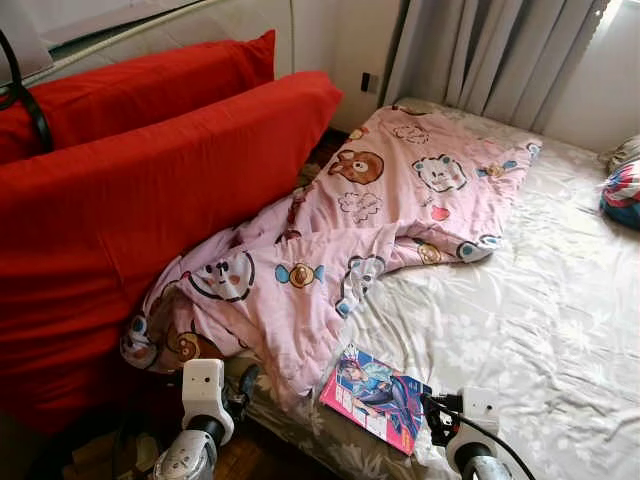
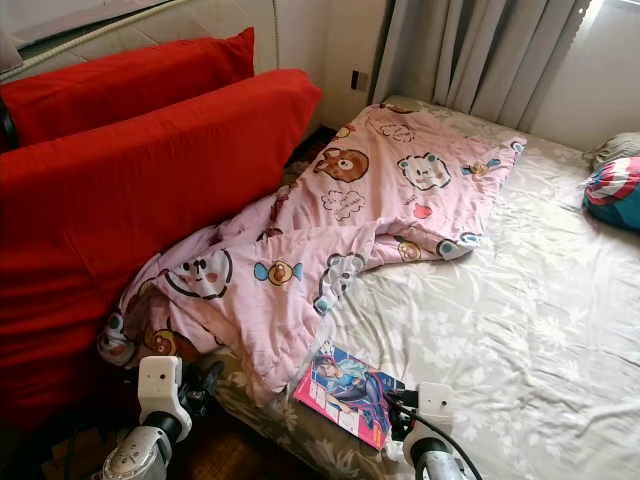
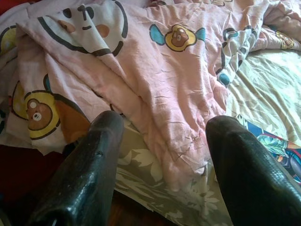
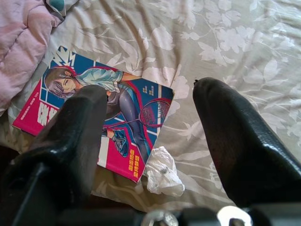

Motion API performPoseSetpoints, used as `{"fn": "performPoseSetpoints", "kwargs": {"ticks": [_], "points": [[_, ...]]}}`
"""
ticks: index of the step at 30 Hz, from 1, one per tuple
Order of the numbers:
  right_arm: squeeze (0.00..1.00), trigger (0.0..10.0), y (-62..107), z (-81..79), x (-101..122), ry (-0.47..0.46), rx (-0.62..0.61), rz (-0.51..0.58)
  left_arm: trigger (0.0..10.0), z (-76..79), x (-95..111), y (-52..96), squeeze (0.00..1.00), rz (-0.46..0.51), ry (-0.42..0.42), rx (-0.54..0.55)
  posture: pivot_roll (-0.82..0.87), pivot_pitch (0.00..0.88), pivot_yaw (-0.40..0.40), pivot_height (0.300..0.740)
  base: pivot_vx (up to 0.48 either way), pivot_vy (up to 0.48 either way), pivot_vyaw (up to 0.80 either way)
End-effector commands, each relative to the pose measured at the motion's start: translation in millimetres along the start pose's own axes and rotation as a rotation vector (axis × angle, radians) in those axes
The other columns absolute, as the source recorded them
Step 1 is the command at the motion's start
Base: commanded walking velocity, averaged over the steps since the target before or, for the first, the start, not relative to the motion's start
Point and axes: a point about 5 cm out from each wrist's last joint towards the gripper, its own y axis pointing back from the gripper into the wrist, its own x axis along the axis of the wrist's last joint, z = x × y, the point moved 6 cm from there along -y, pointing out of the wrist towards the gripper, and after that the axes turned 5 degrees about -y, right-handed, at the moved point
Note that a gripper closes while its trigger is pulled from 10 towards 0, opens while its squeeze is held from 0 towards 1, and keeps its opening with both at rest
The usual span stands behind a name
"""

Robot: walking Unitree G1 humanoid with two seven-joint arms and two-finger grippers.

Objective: Clean up the room

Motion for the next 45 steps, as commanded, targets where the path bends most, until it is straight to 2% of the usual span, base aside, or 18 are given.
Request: {"fn": "performPoseSetpoints", "kwargs": {"ticks": [1,3,14,22,30,45], "points": [[0.00,10.0,-0.6,-2.1,2.5,0.005,0.002,0.011,10.0,2.9,-2.5,1.0,0.00,-0.007,-0.001,-0.007,-0.04,0.092,-0.069,0.695,0.000,0.000,0.00],[0.00,10.0,-0.4,-2.5,5.1,0.007,0.003,0.029,10.0,3.0,-2.5,0.9,0.00,-0.007,-0.001,-0.007,-0.04,0.092,-0.069,0.680,0.000,0.000,0.00],[0.00,10.0,-0.3,-7.7,13.4,0.007,0.011,0.077,10.0,5.5,-3.2,0.8,0.00,-0.011,-0.004,-0.018,-0.04,0.090,-0.070,0.680,0.000,0.000,0.00],[0.00,10.0,-1.6,-11.8,13.7,0.014,0.016,0.068,10.0,4.7,-2.1,0.4,0.00,-0.005,0.001,-0.011,-0.04,0.088,-0.070,0.680,0.000,0.000,0.00],[0.00,10.0,-0.7,-16.0,18.9,0.014,0.024,0.099,10.0,4.7,-0.8,-0.5,0.00,0.001,0.003,-0.010,-0.04,0.083,-0.068,0.640,0.000,0.000,0.00],[0.00,10.0,0.5,-15.2,22.3,0.020,0.018,0.111,10.0,6.5,1.1,-1.5,0.00,0.006,0.002,-0.018,-0.05,0.077,-0.067,0.640,0.000,0.000,0.00]]}}
